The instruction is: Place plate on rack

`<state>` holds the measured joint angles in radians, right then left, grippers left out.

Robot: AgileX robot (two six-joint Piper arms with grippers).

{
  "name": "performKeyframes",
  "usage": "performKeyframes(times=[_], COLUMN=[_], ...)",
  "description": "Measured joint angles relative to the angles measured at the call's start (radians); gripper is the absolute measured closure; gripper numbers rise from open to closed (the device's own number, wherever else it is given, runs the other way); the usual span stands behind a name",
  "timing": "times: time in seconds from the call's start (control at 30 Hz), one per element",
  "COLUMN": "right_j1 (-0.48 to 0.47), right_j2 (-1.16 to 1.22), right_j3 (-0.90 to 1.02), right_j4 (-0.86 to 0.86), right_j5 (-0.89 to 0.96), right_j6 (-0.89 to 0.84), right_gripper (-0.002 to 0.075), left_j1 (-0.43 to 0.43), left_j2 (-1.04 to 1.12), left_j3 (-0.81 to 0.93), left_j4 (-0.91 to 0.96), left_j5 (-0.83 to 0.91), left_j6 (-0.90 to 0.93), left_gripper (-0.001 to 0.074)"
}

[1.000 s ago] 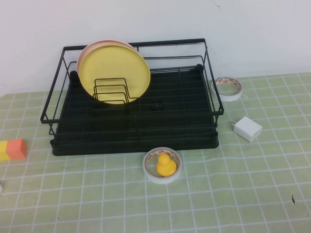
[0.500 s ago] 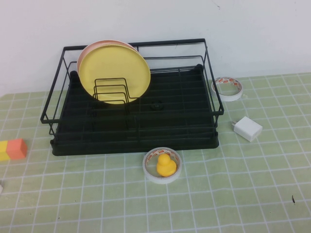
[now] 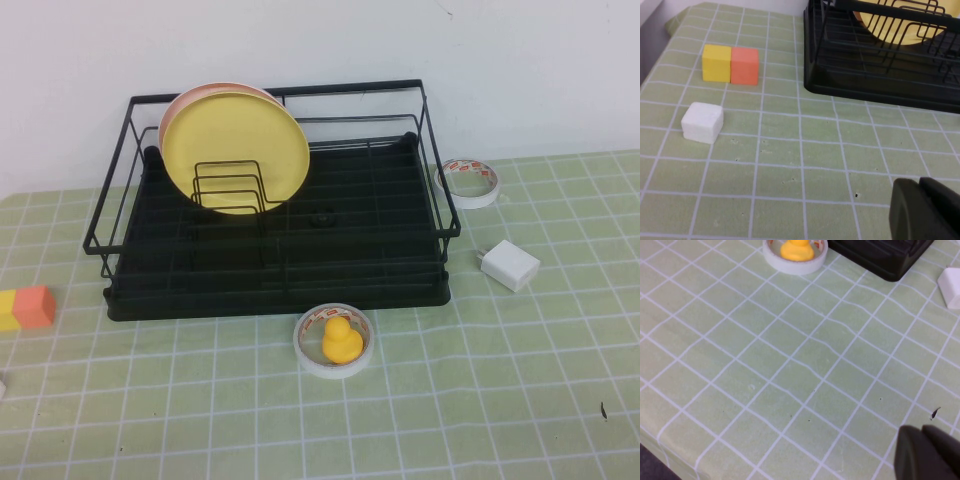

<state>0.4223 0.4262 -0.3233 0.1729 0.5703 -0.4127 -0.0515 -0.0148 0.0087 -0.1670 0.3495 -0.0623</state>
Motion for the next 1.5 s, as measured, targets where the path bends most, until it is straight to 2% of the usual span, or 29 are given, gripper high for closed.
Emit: performKeyframes(times=[1.07, 1.3, 1.5], right_j1=[-0.004, -0.193, -0.371], right_j2=[-0.042, -0.234, -0.36], right_j3=[0.002, 0.044, 0.179], right_j4=[-0.006, -0.024, -0.033], right_j5=[0.0, 0.006, -0.102], right_j6=[-0.002, -0.019, -0.019], right_gripper=[0.0726, 0.0726, 0.0726], left_j1=[0.0, 0.0, 0.0], left_j2=[0.0, 0.0, 0.0], left_j3=[0.0, 0.0, 0.0], left_j4=[0.012, 0.012, 0.012], left_j5=[0.0, 0.0, 0.0], left_j6=[-0.009, -0.009, -0.009], left_gripper=[0.0736, 0.0737, 0.0736])
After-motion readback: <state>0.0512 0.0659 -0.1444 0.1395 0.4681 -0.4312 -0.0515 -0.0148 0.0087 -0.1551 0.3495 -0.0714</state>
